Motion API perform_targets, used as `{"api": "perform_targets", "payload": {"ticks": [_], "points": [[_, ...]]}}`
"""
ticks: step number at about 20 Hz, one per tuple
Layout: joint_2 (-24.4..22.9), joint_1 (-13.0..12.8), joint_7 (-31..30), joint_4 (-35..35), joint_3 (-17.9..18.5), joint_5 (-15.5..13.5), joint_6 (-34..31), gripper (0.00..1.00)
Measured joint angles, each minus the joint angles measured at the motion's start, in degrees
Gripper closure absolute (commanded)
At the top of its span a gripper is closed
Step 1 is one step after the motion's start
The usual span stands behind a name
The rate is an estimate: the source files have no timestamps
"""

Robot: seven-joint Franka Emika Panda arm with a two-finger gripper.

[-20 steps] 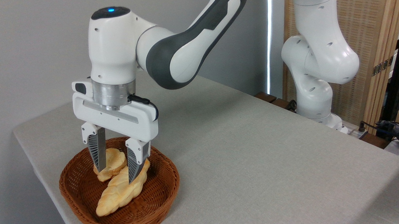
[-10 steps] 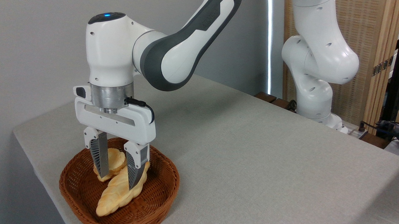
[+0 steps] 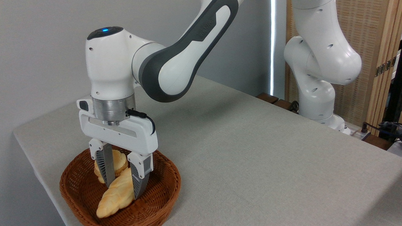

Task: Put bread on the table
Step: 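Close the gripper on the elongated bread roll, then lift the bread roll out of the basket and carry it beside the basket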

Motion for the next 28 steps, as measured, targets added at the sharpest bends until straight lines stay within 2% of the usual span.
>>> {"api": "perform_targets", "payload": {"ticks": [2, 5, 6, 19, 28], "points": [[0.31, -0.26, 0.05, 0.0, -0.03, 0.22, 0.0, 0.16], [0.73, -0.72, 0.02, 0.0, -0.05, 2.57, 0.0, 0.46], [0.77, -0.8, 0.02, 0.0, -0.05, 2.82, 0.0, 0.53], [0.49, -0.95, 0.02, 0.41, -0.03, 3.03, 0.01, 0.52], [-5.67, -0.46, 0.01, 1.18, 0.23, 3.03, -0.05, 0.49]]}}
